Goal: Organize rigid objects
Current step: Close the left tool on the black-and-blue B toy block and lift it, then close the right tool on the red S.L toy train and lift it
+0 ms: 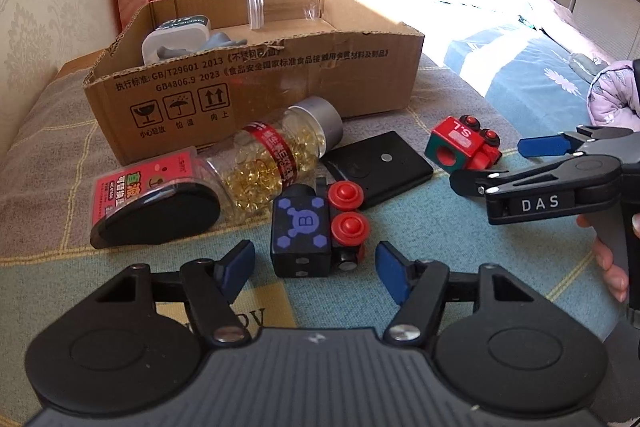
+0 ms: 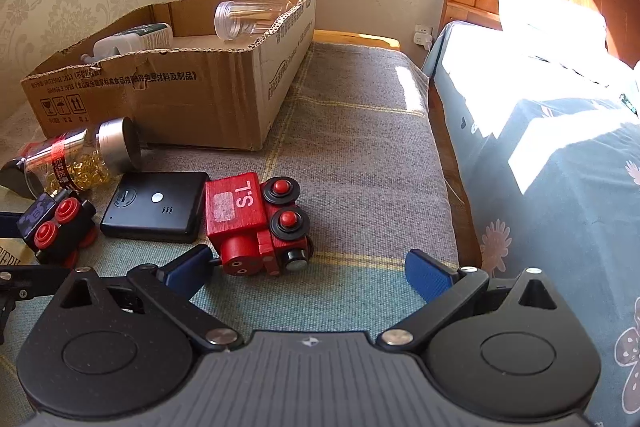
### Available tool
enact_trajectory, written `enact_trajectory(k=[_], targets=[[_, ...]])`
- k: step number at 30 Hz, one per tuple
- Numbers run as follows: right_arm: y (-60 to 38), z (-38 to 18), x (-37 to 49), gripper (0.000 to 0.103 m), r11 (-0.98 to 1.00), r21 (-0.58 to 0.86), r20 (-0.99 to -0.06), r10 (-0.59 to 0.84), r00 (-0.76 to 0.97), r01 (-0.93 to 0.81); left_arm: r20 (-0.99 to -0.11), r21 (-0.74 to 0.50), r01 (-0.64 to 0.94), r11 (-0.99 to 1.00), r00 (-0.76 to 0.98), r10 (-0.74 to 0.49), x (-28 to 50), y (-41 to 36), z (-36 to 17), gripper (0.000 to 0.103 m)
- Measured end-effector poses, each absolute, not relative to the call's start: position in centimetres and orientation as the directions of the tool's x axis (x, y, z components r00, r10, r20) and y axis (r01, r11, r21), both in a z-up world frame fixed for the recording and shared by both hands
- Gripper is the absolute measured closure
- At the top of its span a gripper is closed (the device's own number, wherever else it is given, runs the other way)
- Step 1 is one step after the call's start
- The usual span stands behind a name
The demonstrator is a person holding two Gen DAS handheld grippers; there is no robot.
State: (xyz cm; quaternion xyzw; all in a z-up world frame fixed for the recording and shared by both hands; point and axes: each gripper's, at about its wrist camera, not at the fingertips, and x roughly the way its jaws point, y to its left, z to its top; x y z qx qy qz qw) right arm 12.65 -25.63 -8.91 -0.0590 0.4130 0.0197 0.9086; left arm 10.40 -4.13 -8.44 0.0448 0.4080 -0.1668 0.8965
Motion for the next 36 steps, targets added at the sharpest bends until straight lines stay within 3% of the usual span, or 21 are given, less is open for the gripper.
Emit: enact_trajectory(k=[4,6,7,16,26,36], targets=[[-25.7,-8.9,12.6,0.000,0.991,-0.090,-0.749,-0.004,0.663,-0.096,-0.735,-0.054,0.332,0.942,0.625,-0.263,10.8,-4.4,-8.5,0.038],[-25.8,-8.9,12.7,0.000,0.991,-0.090,-0.750,-0.001,0.662,-0.102,-0.728,-0.049,0.334,0.941,0.633,-0.263,11.0,-4.5,-8.5,0.052],[-25.8,-8.9,12.7,0.000,0.990,-0.090,-0.751,0.001,0.661,-0.104,-0.726,-0.046,0.335,0.941,0.636,-0.262,11.0,-4.5,-8.4,0.054],[-25.9,-9.0,12.4,0.000,0.987,-0.088,-0.743,0.023,0.669,-0.132,-0.739,-0.039,0.303,0.952,0.633,-0.232,9.7,-2.6,-8.3,0.054],[-24.6,-9.1,14.1,0.000,0.947,-0.075,-0.747,0.155,0.647,-0.314,-0.741,-0.034,0.222,0.974,0.648,-0.174,8.9,-0.3,-8.4,0.054],[-26.6,-8.5,14.7,0.003,0.946,-0.127,-0.755,0.102,0.648,-0.298,-0.737,-0.026,0.225,0.974,0.654,-0.171,9.0,-0.5,-8.4,0.054]])
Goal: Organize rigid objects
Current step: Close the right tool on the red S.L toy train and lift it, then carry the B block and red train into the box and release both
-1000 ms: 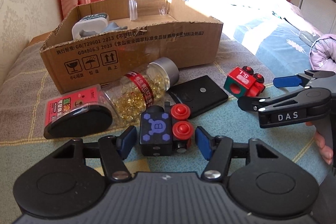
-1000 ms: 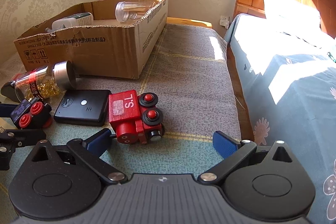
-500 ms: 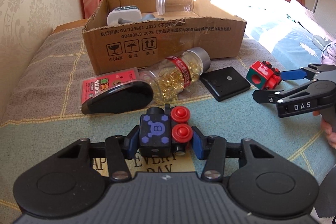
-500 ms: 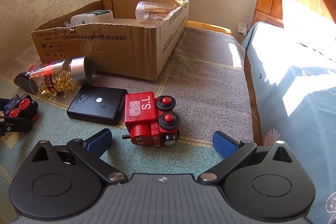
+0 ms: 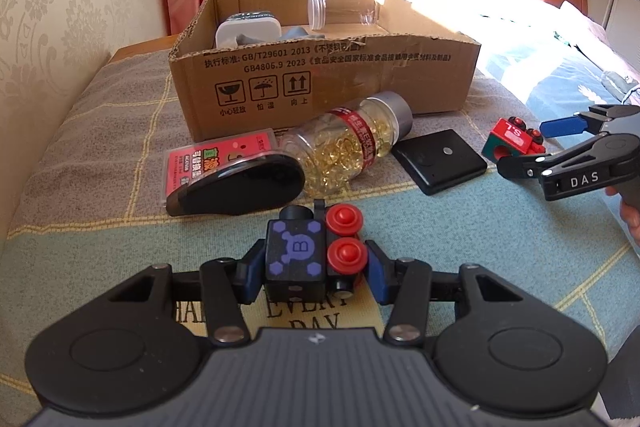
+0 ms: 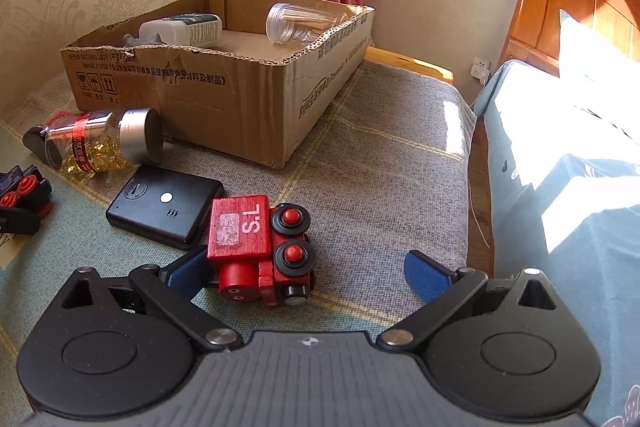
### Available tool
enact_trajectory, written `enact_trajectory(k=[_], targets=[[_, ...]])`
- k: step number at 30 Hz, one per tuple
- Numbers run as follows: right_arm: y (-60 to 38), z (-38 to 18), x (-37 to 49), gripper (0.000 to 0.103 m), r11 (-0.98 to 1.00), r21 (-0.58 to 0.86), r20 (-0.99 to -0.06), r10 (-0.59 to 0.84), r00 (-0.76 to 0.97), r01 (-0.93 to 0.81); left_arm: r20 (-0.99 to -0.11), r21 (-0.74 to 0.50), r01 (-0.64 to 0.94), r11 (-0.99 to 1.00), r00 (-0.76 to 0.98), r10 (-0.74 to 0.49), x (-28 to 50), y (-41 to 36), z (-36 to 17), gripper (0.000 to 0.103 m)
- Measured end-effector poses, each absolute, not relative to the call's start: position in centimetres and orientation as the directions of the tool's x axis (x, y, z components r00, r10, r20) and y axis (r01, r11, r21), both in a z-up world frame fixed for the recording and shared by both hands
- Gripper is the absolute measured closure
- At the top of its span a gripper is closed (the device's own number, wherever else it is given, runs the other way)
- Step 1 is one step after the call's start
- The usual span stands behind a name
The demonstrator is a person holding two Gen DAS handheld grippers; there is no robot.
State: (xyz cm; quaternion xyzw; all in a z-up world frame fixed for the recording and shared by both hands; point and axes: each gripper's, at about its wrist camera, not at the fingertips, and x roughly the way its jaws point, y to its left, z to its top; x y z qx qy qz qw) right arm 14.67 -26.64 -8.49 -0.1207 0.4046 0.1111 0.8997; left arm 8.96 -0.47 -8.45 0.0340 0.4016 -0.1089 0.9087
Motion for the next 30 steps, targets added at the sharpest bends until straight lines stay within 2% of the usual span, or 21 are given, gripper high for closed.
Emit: enact_trajectory(k=[2,8,12,16,30], targets=[[-26.6,-8.4,14.5,0.005,0.944,-0.132,-0.753,0.102,0.650,-0.301,-0.736,-0.020,0.225,0.974,0.656,-0.167,9.0,-0.6,-8.5,0.054],[-25.5,-8.2,14.8,0.023,0.927,-0.140,-0.743,0.135,0.656,-0.349,-0.733,-0.013,0.216,0.976,0.663,-0.156,9.1,-0.9,-8.5,0.053],[-25.2,-8.0,15.1,0.040,0.918,-0.123,-0.746,0.164,0.646,-0.376,-0.730,-0.009,0.209,0.978,0.667,-0.149,9.2,-1.0,-8.6,0.053],[-24.8,-7.9,14.9,0.047,0.911,-0.131,-0.747,0.169,0.643,-0.392,-0.725,-0.008,0.200,0.980,0.673,-0.144,9.3,-1.1,-8.6,0.052],[-24.1,-7.3,14.2,0.049,0.913,-0.160,-0.753,0.133,0.645,-0.375,-0.737,-0.005,0.234,0.972,0.657,-0.162,9.2,-1.1,-8.0,0.054]])
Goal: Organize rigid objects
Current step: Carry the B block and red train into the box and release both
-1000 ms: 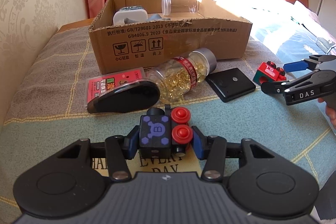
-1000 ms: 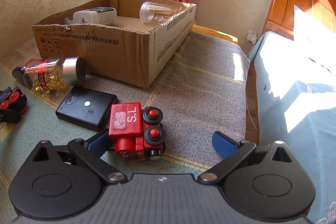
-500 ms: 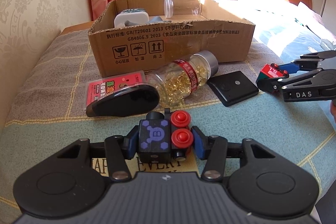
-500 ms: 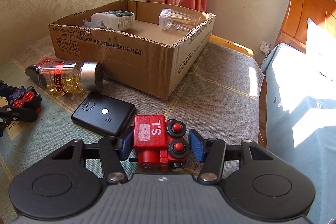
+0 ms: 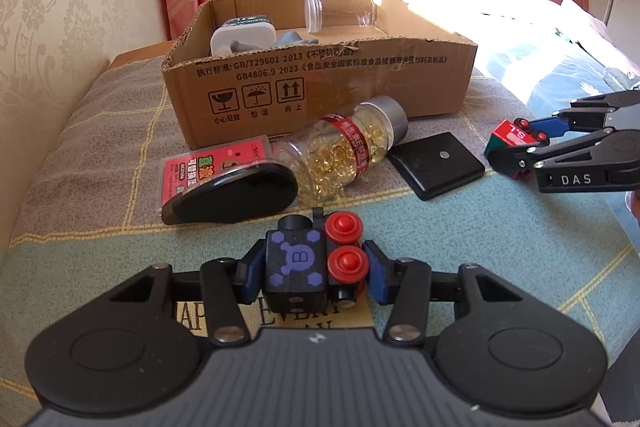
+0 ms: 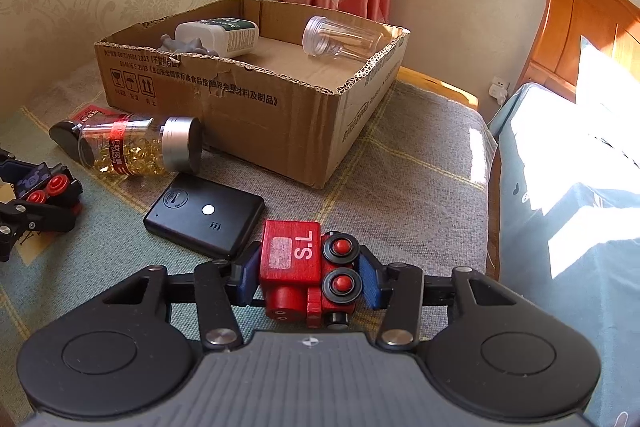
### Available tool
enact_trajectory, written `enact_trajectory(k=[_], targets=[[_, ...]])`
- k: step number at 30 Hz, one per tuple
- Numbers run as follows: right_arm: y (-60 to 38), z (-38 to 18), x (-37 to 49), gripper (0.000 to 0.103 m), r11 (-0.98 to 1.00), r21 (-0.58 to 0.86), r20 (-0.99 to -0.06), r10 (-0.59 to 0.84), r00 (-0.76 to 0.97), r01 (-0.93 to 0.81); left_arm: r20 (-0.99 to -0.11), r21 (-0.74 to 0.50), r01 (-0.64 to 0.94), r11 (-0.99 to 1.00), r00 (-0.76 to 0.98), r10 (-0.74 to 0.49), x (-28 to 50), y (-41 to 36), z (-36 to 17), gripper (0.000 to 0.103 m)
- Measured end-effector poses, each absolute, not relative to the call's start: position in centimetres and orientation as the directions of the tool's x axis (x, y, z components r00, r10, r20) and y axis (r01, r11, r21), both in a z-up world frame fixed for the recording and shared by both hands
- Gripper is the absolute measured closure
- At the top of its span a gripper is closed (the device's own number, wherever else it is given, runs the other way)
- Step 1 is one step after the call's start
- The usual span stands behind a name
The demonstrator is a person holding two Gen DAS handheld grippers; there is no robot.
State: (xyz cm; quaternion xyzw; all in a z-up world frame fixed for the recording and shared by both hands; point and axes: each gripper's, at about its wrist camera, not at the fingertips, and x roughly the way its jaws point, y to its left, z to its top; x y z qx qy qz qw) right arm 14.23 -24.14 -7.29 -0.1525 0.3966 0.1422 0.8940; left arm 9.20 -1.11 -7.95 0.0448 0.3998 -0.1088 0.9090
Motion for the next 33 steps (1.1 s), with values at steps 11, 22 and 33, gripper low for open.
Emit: enact_trajectory(k=[11,22,33], targets=[[-24.2,-4.4,13.2,0.049,0.900,-0.180,-0.742,0.142,0.656,-0.398,-0.726,0.031,0.276,0.961,0.667,-0.168,8.4,-0.8,-5.0,0.054],[-22.4,2.1,15.6,0.049,0.890,-0.179,-0.648,0.214,0.731,-0.419,-0.686,0.022,0.274,0.961,0.703,-0.185,8.8,-0.2,-2.2,0.054],[-19.5,1.8,22.9,0.049,0.901,-0.163,-0.643,0.211,0.736,-0.401,-0.660,0.026,0.251,0.968,0.732,-0.172,9.7,0.6,-1.1,0.054]])
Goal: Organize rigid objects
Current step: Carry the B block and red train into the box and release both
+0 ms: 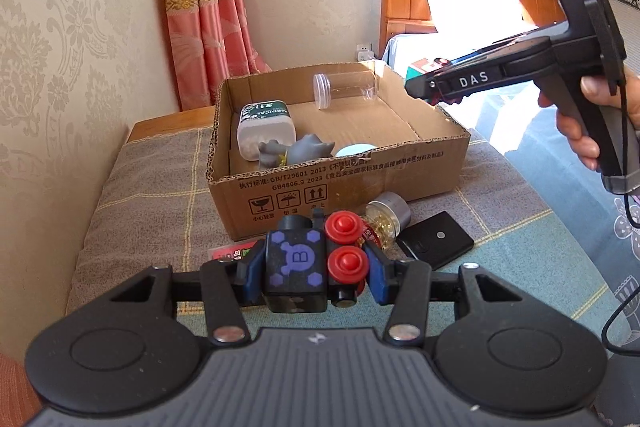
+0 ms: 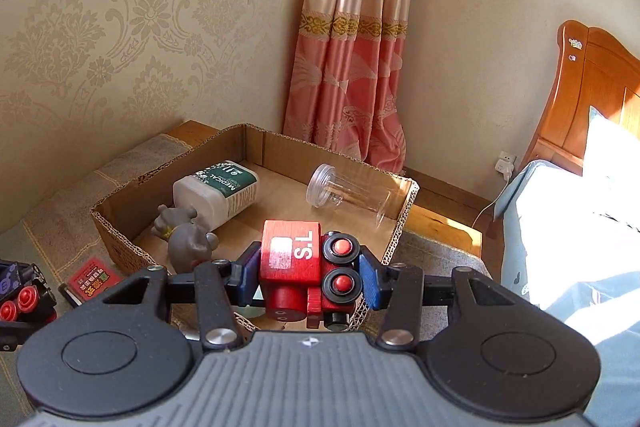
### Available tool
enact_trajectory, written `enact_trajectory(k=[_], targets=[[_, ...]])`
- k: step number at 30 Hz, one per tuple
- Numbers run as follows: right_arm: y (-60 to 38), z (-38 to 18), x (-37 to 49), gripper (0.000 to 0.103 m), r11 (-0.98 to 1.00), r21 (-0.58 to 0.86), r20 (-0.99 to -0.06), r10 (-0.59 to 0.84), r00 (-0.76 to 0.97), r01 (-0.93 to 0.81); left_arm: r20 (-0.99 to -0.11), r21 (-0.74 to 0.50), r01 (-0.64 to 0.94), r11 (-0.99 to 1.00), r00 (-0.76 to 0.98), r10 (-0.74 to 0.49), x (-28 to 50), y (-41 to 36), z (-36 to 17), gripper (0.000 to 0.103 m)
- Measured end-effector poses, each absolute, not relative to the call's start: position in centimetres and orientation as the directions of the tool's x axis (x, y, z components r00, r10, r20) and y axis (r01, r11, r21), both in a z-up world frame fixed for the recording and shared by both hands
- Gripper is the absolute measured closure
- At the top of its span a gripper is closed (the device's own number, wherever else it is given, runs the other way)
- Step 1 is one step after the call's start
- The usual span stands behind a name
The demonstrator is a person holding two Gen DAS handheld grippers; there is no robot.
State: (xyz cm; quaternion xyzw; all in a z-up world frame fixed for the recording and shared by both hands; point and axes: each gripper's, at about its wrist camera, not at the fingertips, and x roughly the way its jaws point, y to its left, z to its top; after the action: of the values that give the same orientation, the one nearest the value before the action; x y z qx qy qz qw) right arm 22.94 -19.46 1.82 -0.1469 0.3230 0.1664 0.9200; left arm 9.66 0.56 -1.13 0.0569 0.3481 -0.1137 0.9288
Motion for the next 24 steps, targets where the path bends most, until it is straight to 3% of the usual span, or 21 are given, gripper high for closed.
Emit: enact_trajectory(k=[2,4,8,24], targets=[[-19.2,1.2,23.7,0.046,0.901,-0.163,-0.653,0.207,0.729,-0.401,-0.659,0.028,0.248,0.968,0.733,-0.168,9.9,0.5,-1.2,0.054],[-19.2,0.8,23.9,0.024,0.913,-0.169,-0.652,0.180,0.736,-0.372,-0.659,0.027,0.247,0.969,0.733,-0.168,10.1,0.5,-1.1,0.054],[-19.8,1.0,22.6,0.001,0.923,-0.149,-0.642,0.184,0.744,-0.356,-0.656,0.033,0.247,0.968,0.736,-0.166,10.6,0.2,-0.7,0.054],[-22.2,1.1,14.5,0.000,0.979,-0.067,-0.699,0.090,0.709,-0.190,-0.660,0.093,0.314,0.945,0.730,-0.178,17.8,-4.4,2.4,0.054]])
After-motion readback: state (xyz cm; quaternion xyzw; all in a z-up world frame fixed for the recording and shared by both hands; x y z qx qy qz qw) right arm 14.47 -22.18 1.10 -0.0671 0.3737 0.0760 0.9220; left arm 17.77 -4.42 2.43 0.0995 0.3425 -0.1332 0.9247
